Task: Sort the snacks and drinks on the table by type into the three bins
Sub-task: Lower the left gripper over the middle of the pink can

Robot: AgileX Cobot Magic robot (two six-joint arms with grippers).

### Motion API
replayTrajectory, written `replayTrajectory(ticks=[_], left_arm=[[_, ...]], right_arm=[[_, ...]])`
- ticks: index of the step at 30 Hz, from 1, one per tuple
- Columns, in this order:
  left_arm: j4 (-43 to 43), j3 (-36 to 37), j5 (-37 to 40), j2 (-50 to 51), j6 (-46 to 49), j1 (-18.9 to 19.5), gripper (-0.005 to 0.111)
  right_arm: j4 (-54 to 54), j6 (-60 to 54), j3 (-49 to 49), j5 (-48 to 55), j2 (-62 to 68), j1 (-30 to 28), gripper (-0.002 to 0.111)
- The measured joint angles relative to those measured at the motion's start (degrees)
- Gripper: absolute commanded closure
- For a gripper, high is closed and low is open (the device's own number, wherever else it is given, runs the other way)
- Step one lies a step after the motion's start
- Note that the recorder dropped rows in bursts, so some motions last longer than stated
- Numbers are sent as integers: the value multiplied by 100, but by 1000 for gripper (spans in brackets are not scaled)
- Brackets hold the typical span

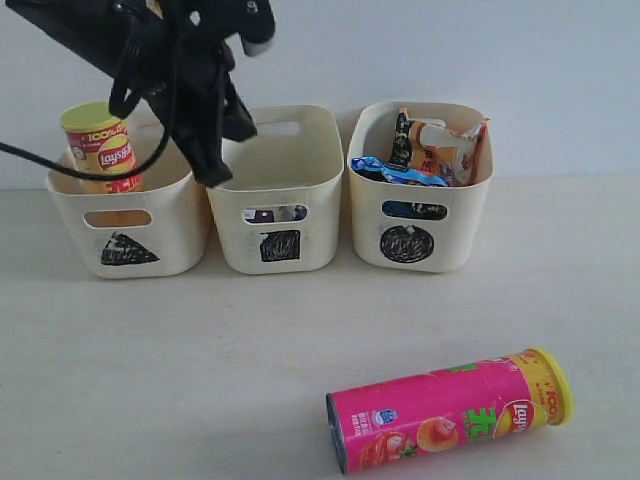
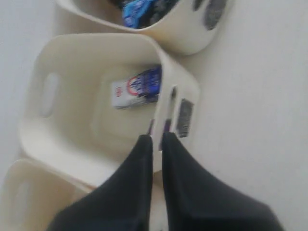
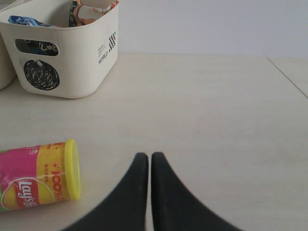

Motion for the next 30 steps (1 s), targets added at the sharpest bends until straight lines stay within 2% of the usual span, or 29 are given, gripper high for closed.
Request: replayTrajectory(ticks=[3,5,6,7,8,9,10,13,15,22,30], left_arm=[[-1261,261,194,0,1006,-237,102],[-1639,320,311,0,1358,-488,101],[-1707,333,373,0,1402,-623,94],[-1753,333,433,0,1402,-813,83],[-1775,333,495,0,1402,-979,66],[-1786,333,545,26,1402,-1154,55],[-1786,333,567,78,1402,-1235,39],[-1786,333,656,282,1364,-1473,7],[-1786,333,656,464,1260,-1612,-3],[-1774,333,207,1165,395,-2075,-3],[-1774,190,242,1705,-258,-2177,-3]], right_arm=[[0,0,0,0,0,0,108],[0,0,0,0,0,0,108],[0,0,0,0,0,0,108],[0,0,0,0,0,0,108],[0,0,0,0,0,0,108],[0,0,0,0,0,0,108],[0,0,0,0,0,0,108],[0,0,0,0,0,0,108],[0,0,0,0,0,0,108],[0,0,0,0,0,0,108],[0,0,0,0,0,0,108]])
